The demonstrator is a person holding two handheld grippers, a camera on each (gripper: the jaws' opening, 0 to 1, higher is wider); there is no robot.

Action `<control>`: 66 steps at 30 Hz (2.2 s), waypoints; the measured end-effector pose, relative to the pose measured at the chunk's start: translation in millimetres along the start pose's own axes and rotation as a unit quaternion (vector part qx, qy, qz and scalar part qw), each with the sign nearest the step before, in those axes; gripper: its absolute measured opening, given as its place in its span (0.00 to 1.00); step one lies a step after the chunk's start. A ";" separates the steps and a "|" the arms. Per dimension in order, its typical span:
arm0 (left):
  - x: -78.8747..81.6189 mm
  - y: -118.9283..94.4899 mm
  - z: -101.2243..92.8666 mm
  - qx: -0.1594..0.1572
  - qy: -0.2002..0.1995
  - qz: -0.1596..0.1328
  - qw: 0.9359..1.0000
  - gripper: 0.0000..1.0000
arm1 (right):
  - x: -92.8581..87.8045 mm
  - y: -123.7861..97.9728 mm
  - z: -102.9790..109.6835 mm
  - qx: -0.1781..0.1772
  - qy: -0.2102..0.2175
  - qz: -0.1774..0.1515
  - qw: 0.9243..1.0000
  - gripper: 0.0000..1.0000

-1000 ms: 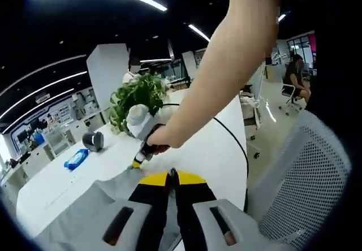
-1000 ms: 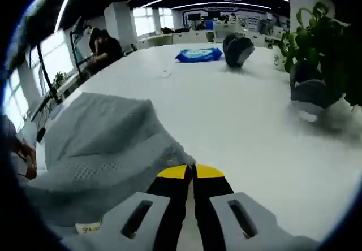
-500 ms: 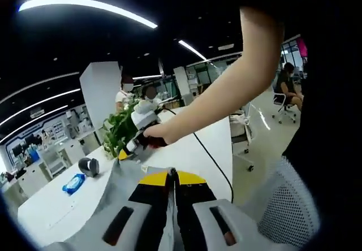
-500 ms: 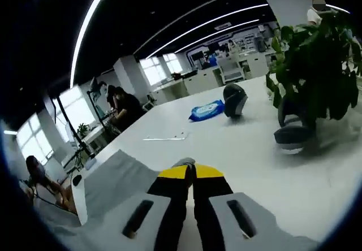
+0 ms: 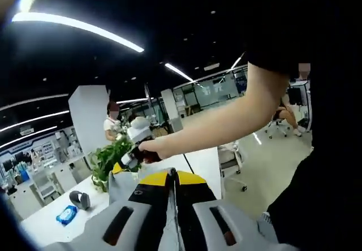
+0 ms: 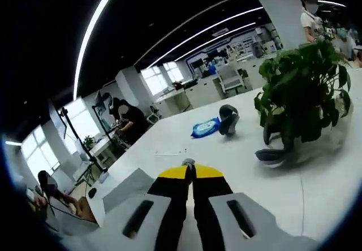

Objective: Fold the towel on the table until its edges align and the towel forms a compact rectangular stack.

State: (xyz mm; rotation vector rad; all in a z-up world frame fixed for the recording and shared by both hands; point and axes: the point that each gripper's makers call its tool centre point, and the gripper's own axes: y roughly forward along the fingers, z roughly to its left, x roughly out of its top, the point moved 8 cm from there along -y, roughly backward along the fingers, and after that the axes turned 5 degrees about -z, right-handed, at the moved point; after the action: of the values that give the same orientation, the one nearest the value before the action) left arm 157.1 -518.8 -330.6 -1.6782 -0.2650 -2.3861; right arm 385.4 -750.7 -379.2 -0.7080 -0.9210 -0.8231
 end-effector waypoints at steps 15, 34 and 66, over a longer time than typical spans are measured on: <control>37.1 30.6 -1.1 -0.029 0.068 -0.030 0.997 0.04 | 75.5 -15.3 11.2 0.014 -0.051 -0.031 0.998 0.00; 44.4 13.3 25.0 0.032 0.108 -0.049 0.992 0.04 | 98.9 7.9 27.8 0.013 -0.060 -0.031 0.998 0.00; -60.8 -172.5 70.1 0.297 -0.088 0.077 0.948 0.04 | -5.1 182.7 117.1 0.125 -0.027 0.146 0.981 0.00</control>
State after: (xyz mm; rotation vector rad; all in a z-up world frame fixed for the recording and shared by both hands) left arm 193.1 -330.0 -368.8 -1.5395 -0.7629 -1.7903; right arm 492.1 -562.2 -364.7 -0.6278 -0.9245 -0.4210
